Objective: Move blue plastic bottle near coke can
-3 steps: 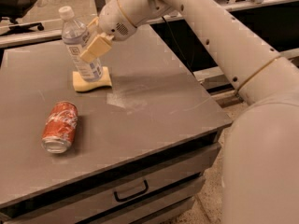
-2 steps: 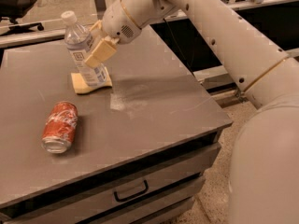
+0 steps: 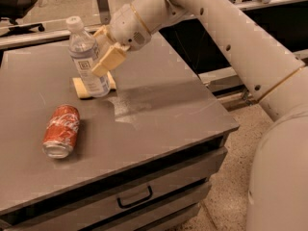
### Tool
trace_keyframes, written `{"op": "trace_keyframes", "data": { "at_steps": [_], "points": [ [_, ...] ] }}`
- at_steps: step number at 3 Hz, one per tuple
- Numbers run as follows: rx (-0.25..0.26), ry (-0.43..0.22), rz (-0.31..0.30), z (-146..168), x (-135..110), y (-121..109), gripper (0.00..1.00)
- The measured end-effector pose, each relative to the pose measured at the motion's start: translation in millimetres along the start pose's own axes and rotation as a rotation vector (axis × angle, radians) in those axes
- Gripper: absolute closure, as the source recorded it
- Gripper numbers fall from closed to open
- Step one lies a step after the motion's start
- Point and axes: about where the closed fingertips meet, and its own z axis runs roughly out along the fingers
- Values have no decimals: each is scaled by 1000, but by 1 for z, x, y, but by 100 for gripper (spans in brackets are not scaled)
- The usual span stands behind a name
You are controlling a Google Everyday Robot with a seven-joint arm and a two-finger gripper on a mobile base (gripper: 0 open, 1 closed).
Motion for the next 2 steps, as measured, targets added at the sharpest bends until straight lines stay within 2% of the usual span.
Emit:
{"op": "trace_keyframes", "data": {
  "at_steps": [1, 2],
  "points": [
    [-2, -3, -14, 1, -1, 1, 100],
    [-55, -47, -13, 10, -8, 13, 100]
  ]
}}
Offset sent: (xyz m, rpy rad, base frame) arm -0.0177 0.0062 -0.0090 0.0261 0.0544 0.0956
